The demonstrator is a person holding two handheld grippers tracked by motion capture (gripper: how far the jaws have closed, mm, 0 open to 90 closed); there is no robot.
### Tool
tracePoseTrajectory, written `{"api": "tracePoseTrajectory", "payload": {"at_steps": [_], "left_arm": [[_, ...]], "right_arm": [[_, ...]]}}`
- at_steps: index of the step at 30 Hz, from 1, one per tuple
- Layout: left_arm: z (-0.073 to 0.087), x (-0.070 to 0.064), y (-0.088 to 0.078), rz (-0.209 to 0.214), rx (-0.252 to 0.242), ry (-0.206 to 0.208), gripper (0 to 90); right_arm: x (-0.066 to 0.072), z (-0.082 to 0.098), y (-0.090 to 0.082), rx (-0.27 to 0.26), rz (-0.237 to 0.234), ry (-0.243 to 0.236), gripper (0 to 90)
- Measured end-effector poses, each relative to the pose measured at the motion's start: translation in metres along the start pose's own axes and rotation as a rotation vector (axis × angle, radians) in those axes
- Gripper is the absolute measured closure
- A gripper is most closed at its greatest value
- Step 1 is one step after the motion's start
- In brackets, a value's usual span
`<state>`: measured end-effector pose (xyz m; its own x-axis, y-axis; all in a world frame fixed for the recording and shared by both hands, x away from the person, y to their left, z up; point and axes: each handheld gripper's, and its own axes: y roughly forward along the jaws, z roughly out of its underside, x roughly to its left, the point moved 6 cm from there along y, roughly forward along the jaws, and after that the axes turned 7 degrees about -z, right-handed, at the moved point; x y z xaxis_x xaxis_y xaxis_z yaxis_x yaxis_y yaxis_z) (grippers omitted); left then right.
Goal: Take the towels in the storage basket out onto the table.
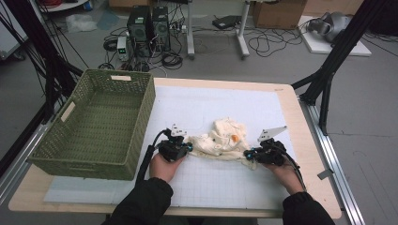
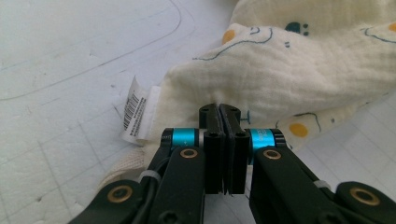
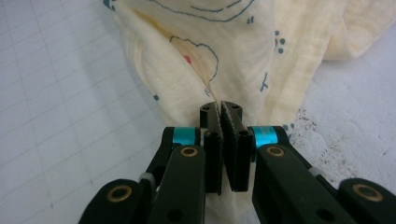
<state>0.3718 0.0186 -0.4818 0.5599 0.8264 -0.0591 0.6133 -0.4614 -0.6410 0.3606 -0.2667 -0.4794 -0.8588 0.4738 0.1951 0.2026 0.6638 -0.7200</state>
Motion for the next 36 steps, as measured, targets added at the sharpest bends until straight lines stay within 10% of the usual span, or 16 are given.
{"api": "tracePoseTrajectory", "payload": {"at_steps": [4,9,14,21,25,36], "left_arm": [[-0.003,0.003,-0.011,0.014,-0.046,0.001,64.7],[-0.001,0.014,-0.014,-0.012,-0.042,-0.017,65.8],[0.001,0.015,-0.008,-0.025,-0.022,-0.020,66.7],[0.002,0.014,0.001,-0.044,-0.012,0.007,79.1],[0.002,0.012,0.000,-0.023,0.002,0.011,88.0],[0.010,-0.008,-0.044,0.015,-0.020,0.025,88.8]], "right_arm": [[0.007,-0.003,-0.011,-0.040,0.006,-0.014,74.1],[0.029,-0.010,-0.029,-0.130,0.010,-0.095,70.6],[0.040,-0.012,-0.020,-0.100,-0.008,-0.152,67.7],[0.032,-0.004,0.012,0.015,-0.028,-0.138,74.1],[0.026,-0.004,0.016,-0.005,-0.055,-0.103,82.8],[0.046,0.003,-0.005,-0.005,-0.132,-0.101,83.8]]}}
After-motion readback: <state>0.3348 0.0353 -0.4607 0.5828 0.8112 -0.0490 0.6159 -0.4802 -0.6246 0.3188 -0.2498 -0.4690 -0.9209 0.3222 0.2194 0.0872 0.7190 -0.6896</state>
